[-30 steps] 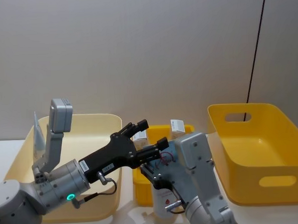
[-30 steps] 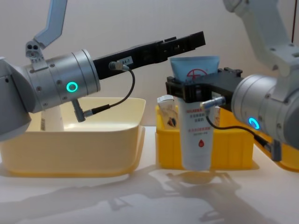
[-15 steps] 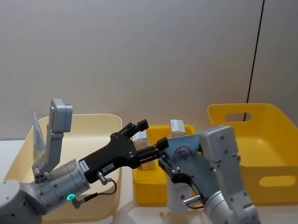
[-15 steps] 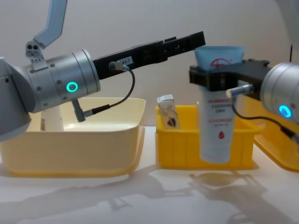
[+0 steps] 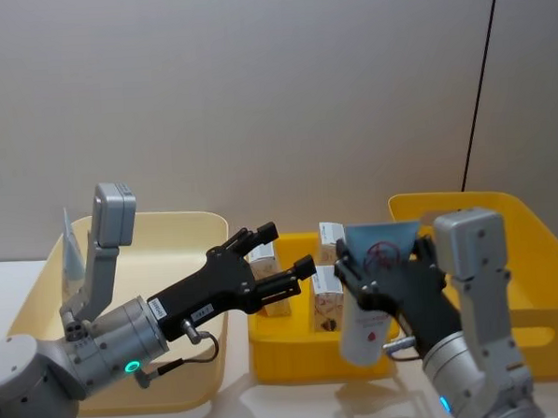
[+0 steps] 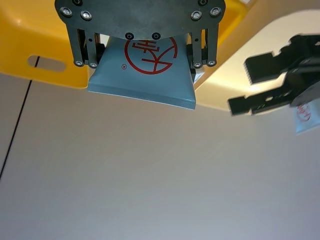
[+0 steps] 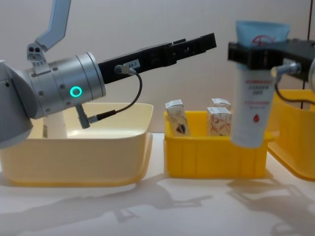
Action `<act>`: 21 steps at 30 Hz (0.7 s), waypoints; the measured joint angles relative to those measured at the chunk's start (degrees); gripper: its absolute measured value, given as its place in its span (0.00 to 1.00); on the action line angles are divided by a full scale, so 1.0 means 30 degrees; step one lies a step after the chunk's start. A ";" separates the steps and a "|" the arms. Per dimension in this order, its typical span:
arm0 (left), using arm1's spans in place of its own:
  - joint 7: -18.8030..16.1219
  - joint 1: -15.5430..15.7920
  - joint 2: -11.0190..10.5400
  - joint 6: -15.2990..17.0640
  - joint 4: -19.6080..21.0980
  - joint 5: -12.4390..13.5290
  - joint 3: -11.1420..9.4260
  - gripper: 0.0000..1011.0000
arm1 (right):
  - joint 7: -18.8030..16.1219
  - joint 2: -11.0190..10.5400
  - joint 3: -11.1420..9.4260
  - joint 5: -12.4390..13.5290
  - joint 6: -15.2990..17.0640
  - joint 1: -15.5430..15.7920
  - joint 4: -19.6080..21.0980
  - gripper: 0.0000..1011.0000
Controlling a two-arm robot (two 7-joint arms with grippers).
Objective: Bimanual collaborative sorting of washing and personal care products
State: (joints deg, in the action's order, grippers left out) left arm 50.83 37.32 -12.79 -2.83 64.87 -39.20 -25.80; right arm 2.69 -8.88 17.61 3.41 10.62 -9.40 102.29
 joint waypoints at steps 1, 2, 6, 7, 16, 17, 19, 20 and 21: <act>0.0000 0.0000 0.0001 0.0000 0.0001 0.0001 0.0001 0.99 | 0.0001 -0.0004 -0.0172 0.0014 -0.0209 -0.0061 0.0007 0.84; 0.0000 0.0000 0.0001 0.0000 0.0001 0.0000 0.0001 0.99 | 0.0000 -0.0005 -0.0245 0.0016 -0.0307 -0.0094 0.0008 0.84; 0.0000 0.0001 0.0000 0.0001 0.0000 0.0000 0.0001 0.99 | 0.0061 0.0013 -0.0628 0.0008 -0.0910 -0.0343 -0.0083 0.84; -0.0001 0.0000 0.0001 0.0000 0.0000 0.0001 0.0001 0.99 | 0.0116 0.0030 -0.0767 -0.0021 -0.1157 -0.0470 -0.0162 0.84; -0.0001 0.0001 0.0001 0.0000 0.0001 0.0000 0.0000 0.99 | 0.0833 0.0208 -0.1698 -0.0527 -0.2626 -0.1482 -0.1001 0.84; 0.0000 0.0000 0.0001 -0.0001 0.0000 0.0000 0.0001 0.99 | 0.0895 0.0228 -0.1768 -0.0571 -0.2733 -0.1570 -0.1089 0.84; 0.0000 0.0000 0.0001 0.0000 0.0000 -0.0001 0.0000 0.99 | 0.1127 0.0284 -0.2015 -0.0733 -0.3039 -0.1890 -0.1383 0.84; 0.0000 0.0001 0.0001 0.0000 0.0001 -0.0001 0.0001 0.99 | 0.1127 0.0284 -0.2015 -0.0733 -0.3039 -0.1890 -0.1383 0.84; 0.0000 0.0000 0.0002 0.0000 0.0001 -0.0001 0.0001 0.99 | 0.1313 0.0315 -0.2154 -0.0870 -0.3284 -0.2074 -0.1578 0.84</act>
State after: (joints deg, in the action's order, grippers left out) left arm 50.83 37.32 -12.79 -2.83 64.87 -39.20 -25.80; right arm 6.63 -7.94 11.15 0.80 0.76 -15.62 97.55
